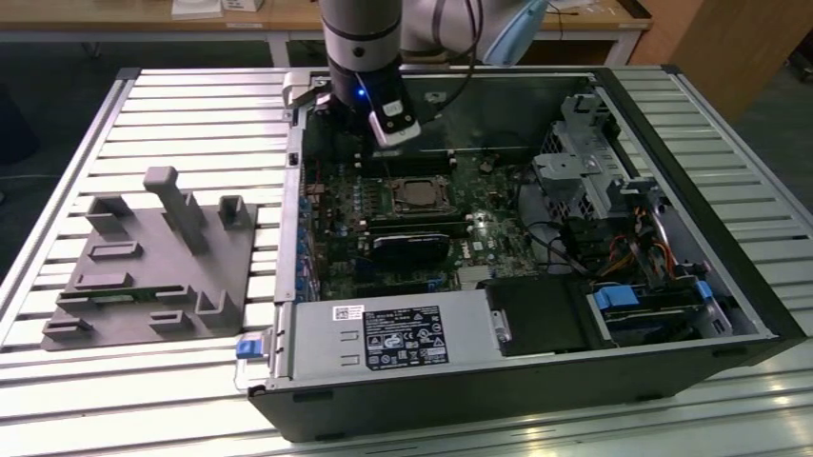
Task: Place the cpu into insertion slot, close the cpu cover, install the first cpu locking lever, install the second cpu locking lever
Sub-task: 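Install the first cpu locking lever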
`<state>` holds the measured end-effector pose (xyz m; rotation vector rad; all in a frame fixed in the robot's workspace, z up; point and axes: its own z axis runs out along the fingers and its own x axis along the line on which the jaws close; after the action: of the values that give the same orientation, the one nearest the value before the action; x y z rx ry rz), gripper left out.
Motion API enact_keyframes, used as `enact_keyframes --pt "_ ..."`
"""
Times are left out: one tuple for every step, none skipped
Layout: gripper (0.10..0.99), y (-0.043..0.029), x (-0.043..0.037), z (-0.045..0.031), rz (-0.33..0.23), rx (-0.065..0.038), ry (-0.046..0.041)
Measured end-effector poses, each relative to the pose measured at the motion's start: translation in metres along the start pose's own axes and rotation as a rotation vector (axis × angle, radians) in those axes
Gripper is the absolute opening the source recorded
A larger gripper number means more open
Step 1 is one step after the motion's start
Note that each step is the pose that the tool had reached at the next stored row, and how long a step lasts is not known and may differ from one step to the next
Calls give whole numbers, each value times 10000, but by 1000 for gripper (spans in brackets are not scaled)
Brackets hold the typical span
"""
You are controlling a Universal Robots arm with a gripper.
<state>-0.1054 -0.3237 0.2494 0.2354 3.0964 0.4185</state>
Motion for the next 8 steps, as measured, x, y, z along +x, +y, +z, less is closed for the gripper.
enact_keyframes --pt "106 -1 -5 4 1 -6 1" --pt "106 0 -11 7 2 -9 3" --pt "106 0 -21 10 2 -11 3" --pt "106 1 -34 13 1 -11 3" --pt "106 3 -48 15 1 -11 4" --pt "106 5 -64 17 1 -11 3" --pt "106 7 -79 19 0 -11 3" --pt "106 9 -97 21 0 -11 3"
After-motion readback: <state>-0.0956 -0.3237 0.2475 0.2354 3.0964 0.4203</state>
